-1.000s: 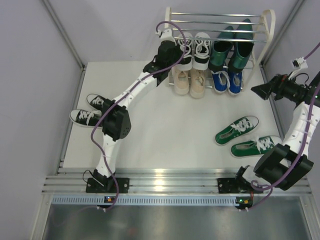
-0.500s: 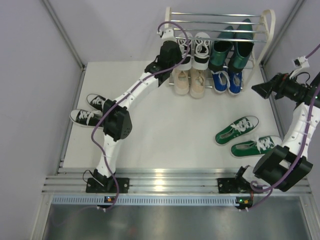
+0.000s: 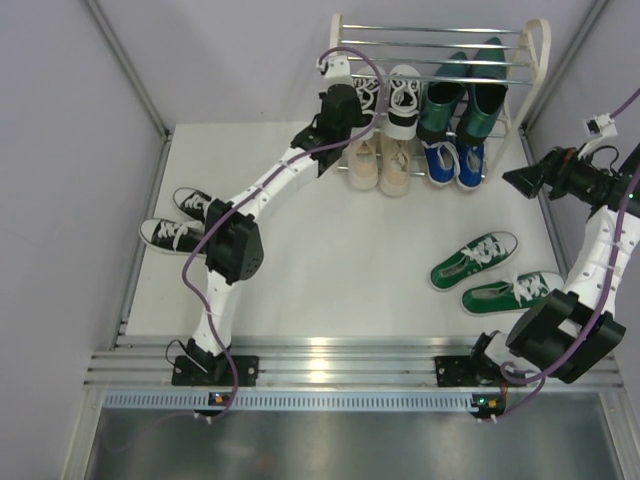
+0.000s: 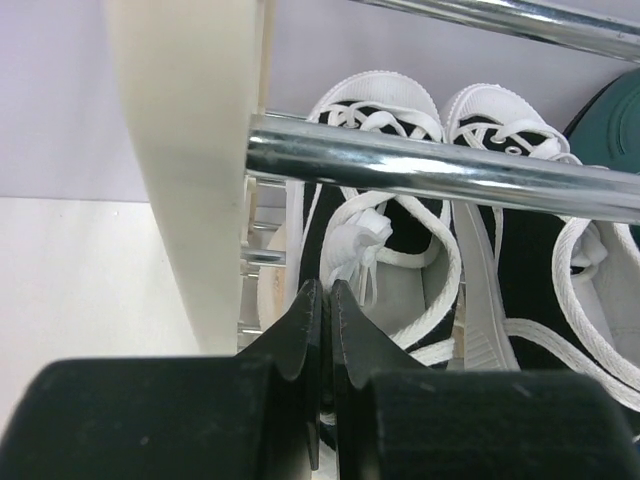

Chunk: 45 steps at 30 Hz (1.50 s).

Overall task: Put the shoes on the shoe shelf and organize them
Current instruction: Adjust the shoe at the shoe shelf.

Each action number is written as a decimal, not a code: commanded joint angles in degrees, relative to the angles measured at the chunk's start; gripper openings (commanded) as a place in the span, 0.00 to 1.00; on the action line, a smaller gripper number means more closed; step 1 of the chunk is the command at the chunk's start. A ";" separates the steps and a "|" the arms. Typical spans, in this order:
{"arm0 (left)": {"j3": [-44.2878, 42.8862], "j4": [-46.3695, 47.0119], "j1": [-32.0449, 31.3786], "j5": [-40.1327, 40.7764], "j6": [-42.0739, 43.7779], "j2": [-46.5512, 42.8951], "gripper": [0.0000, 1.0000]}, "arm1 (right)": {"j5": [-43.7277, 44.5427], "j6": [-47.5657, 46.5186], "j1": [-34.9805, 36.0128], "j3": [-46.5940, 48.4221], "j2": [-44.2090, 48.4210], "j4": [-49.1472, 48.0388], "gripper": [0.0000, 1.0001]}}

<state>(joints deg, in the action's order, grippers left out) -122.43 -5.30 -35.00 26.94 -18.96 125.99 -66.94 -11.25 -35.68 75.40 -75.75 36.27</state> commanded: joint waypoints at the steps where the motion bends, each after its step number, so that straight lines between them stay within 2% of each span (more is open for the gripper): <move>1: 0.26 9.07 -0.94 5.31 3.05 -4.79 0.00 | -0.30 -0.62 0.09 0.19 1.65 -1.64 0.99; 9: 5.35 14.79 -3.05 11.21 2.53 -6.19 0.00 | 0.40 -4.04 0.09 0.89 1.74 1.60 0.99; 14: 5.97 14.97 -3.49 13.13 2.09 -6.37 0.00 | 0.75 -5.72 0.09 0.98 1.57 3.28 0.99; 21: 5.36 14.27 -3.23 10.25 -0.11 -6.02 0.00 | 0.67 -5.89 0.09 1.24 1.48 3.45 0.99; 23: 4.57 13.74 -3.05 8.13 -1.69 -6.11 0.11 | 0.84 -6.16 0.09 1.42 1.56 3.98 0.99; 24: 4.40 13.48 -3.05 7.61 -2.13 -6.20 0.26 | 1.02 -6.50 0.09 1.59 1.48 4.07 0.99; 27: 3.17 12.51 -2.96 6.20 -3.80 -6.90 0.49 | 1.11 -7.03 0.09 1.68 1.57 4.60 0.99; 28: 2.82 12.25 -2.88 5.50 -4.41 -6.99 0.52 | 1.11 -7.12 0.09 1.60 1.57 4.68 0.99; 31: 2.29 11.81 -2.88 4.44 -5.21 -8.39 0.57 | 1.02 -7.12 0.09 1.68 1.57 4.69 1.00; 36: 4.04 10.14 -2.88 -1.43 -5.65 -12.43 0.58 | 1.28 -7.65 0.09 1.86 1.83 5.04 0.99; 41: 0.10 -0.47 -2.53 -11.27 -13.45 -11.83 0.55 | 1.20 -7.57 0.09 1.34 1.74 4.86 1.00; 45: -2.81 -2.61 -2.35 -17.96 -22.76 -8.84 0.54 | 1.02 -7.12 0.09 1.16 1.56 4.33 0.99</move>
<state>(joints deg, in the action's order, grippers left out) -122.63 -3.95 -37.65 16.38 -33.50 116.27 -64.75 -17.39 -35.68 75.40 -75.75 41.58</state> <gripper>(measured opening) 0.539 0.993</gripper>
